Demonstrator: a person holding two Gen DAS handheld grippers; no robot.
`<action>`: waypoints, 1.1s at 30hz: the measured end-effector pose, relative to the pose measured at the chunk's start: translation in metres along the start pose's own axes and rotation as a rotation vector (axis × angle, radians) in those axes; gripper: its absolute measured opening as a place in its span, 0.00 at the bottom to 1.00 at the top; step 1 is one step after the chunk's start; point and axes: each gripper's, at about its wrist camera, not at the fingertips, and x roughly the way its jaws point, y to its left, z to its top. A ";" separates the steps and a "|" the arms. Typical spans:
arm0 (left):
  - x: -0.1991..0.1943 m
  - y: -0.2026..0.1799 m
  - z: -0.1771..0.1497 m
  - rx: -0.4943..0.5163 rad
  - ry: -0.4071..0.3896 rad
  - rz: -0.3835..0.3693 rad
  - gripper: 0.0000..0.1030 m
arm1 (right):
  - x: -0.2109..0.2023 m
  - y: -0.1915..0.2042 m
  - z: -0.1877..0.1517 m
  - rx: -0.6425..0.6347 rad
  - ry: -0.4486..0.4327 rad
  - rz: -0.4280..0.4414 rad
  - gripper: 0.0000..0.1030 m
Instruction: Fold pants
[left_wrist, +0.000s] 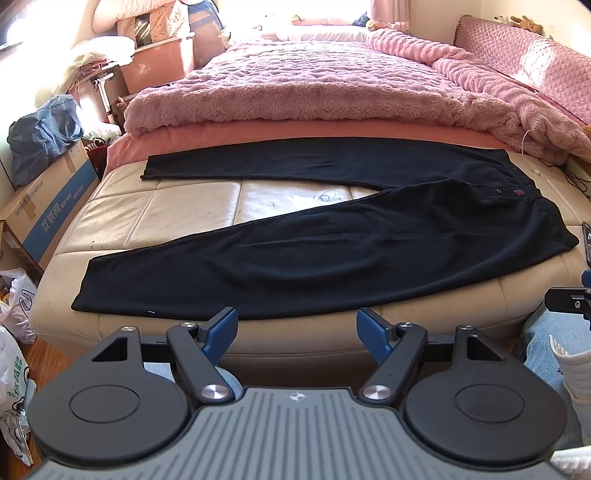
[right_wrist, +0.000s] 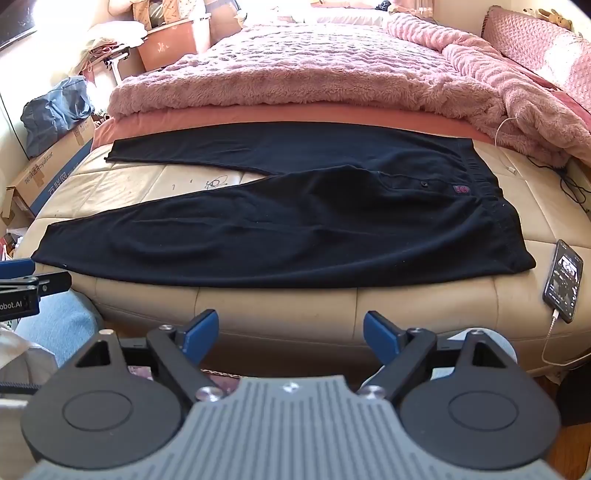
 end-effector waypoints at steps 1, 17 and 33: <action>0.003 -0.003 -0.005 0.000 0.000 0.000 0.83 | 0.000 0.000 0.000 0.000 0.000 0.000 0.79; 0.002 -0.003 -0.005 -0.002 0.002 0.000 0.84 | 0.000 0.001 0.000 0.000 0.003 0.000 0.79; 0.002 -0.003 -0.004 -0.002 0.003 -0.001 0.83 | 0.000 0.001 0.000 -0.001 0.004 -0.001 0.79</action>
